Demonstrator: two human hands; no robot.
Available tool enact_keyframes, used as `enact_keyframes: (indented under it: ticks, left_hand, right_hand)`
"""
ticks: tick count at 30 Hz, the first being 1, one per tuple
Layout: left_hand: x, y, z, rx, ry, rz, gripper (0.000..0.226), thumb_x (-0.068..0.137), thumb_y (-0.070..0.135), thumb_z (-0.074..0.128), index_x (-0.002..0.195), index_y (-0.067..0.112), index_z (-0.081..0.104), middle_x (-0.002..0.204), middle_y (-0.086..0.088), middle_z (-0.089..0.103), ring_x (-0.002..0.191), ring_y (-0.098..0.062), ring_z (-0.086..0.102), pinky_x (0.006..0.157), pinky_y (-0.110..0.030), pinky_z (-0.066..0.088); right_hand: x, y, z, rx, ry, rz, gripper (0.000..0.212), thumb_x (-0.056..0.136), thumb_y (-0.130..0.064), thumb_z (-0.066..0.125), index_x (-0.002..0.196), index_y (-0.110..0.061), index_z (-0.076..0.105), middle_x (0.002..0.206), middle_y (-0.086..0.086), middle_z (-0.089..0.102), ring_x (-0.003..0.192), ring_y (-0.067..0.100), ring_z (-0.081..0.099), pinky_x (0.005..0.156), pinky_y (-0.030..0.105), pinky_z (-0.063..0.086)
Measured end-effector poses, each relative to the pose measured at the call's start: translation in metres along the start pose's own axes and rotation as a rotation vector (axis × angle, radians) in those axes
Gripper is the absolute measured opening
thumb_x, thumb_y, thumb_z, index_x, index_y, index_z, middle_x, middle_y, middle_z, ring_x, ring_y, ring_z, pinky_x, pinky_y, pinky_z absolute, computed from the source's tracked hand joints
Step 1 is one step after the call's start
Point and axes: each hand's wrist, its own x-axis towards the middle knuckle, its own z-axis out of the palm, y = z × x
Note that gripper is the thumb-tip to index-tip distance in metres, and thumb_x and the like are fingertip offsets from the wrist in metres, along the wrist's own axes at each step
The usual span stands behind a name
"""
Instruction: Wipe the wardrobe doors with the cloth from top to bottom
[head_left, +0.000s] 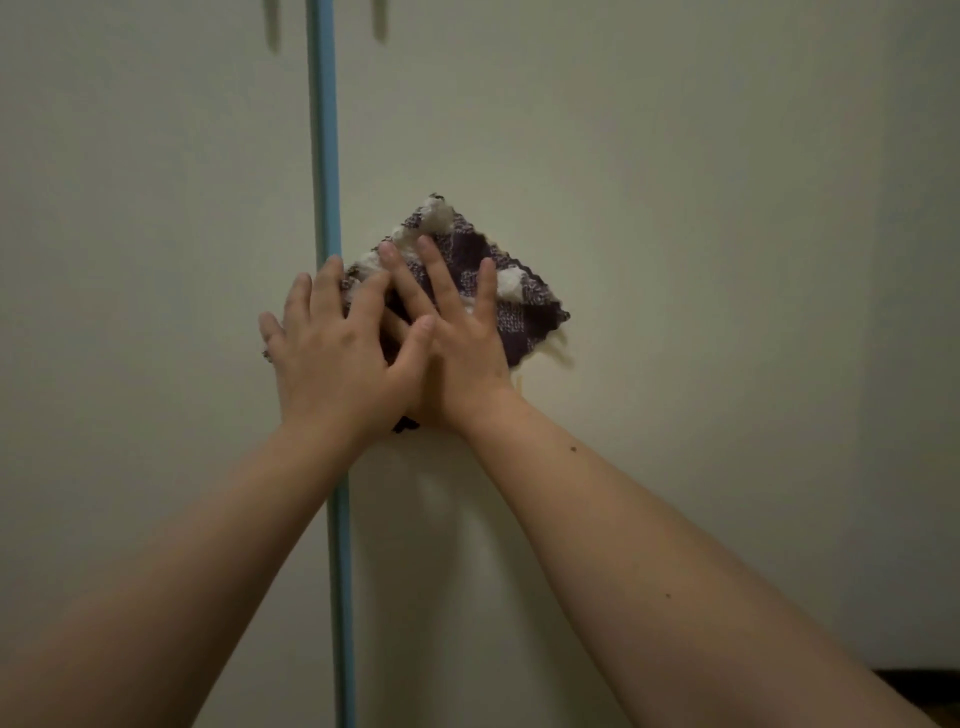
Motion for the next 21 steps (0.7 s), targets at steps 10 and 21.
enact_keyframes:
  ticks: [10, 21]
  left_hand:
    - [-0.008, 0.017, 0.016, -0.172, -0.114, -0.094, 0.072, 0.082, 0.066, 0.027, 0.144, 0.030, 0.026, 0.156, -0.012, 0.004, 0.140, -0.033, 0.013, 0.111, -0.044, 0.016]
    - [-0.009, 0.018, 0.022, -0.137, -0.106, -0.103, 0.061, 0.092, 0.058, 0.030, 0.146, 0.031, 0.021, 0.156, -0.010, -0.002, 0.139, -0.035, 0.008, 0.110, -0.049, 0.015]
  right_hand:
    - [-0.062, 0.082, 0.017, 0.062, 0.251, 0.252, 0.077, 0.070, -0.061, 0.040, 0.142, -0.035, 0.030, 0.152, 0.010, 0.028, 0.140, 0.030, 0.014, 0.103, 0.068, 0.002]
    - [-0.129, 0.193, 0.005, 0.125, 0.172, 0.679, 0.084, 0.068, -0.056, 0.032, 0.147, -0.030, 0.023, 0.158, 0.004, 0.007, 0.144, 0.031, 0.000, 0.105, 0.066, -0.007]
